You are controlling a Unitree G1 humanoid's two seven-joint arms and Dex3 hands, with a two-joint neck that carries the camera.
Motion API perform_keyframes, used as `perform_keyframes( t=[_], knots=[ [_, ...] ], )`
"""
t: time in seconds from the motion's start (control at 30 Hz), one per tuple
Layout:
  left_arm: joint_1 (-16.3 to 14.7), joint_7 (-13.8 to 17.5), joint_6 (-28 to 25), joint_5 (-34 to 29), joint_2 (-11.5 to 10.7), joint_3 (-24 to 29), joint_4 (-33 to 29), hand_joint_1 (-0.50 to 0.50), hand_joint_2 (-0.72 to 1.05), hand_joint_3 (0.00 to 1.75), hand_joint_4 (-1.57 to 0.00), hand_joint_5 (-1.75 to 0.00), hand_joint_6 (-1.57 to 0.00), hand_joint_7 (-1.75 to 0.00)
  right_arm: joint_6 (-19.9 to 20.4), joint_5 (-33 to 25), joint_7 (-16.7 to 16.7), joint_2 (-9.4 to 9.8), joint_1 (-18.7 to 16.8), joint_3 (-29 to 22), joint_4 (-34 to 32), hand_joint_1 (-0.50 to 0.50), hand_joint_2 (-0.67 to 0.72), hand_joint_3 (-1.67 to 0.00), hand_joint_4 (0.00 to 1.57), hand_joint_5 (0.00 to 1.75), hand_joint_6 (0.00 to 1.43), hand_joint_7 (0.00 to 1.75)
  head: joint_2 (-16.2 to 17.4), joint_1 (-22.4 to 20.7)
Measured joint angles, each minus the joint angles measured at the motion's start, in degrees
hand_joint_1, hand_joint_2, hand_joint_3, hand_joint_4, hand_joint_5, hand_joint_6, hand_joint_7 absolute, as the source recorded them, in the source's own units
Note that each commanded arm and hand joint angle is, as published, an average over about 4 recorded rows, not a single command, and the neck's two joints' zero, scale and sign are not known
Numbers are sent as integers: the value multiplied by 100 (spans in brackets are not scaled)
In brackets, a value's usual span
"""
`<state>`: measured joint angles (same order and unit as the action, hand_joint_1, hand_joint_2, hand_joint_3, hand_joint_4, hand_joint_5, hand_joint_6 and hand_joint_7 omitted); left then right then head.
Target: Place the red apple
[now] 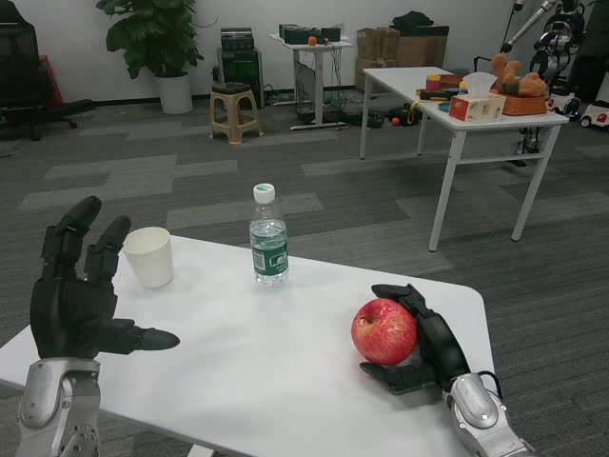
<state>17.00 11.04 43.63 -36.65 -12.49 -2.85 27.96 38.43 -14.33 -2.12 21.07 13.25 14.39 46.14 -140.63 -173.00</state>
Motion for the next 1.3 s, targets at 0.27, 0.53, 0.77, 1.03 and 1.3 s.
perform_keyframes(
  t=[0.27, 0.53, 0.77, 1.03, 1.3],
  knots=[
    [-4, 0, 2, -3, 0, 0, 0, -43, -10, 0, 0, -62, 0, -70, 0, -8, 5, 3, -17, 0, -22, -43, -10, -36, 0, 0, 0, 16, 0, 6],
    [-26, 0, 3, -3, 0, -2, 0, -43, -10, 0, 0, -62, 0, -70, 0, -8, 51, 18, -39, 7, -42, -46, 3, -24, 0, 0, 0, 0, 3, 5],
    [-80, 1, 5, -13, 0, -3, -1, -43, -10, 0, 0, -62, 0, -70, 0, -8, 52, 27, -46, 18, -48, -46, 3, -24, 0, 0, 0, 0, -10, -9],
    [-134, 1, 9, -35, 0, -4, -1, -43, -10, 0, 0, -62, 0, -70, 0, -9, 52, 34, -72, 17, -87, -46, 9, -24, 0, 0, 0, 0, -7, -17],
    [-142, 1, 10, -38, 0, -3, -2, -43, -10, 0, 0, -62, 0, -70, 1, -56, 52, 37, -88, 20, -116, -46, 23, -16, 0, 0, 0, 0, -1, -21]
  ],
)
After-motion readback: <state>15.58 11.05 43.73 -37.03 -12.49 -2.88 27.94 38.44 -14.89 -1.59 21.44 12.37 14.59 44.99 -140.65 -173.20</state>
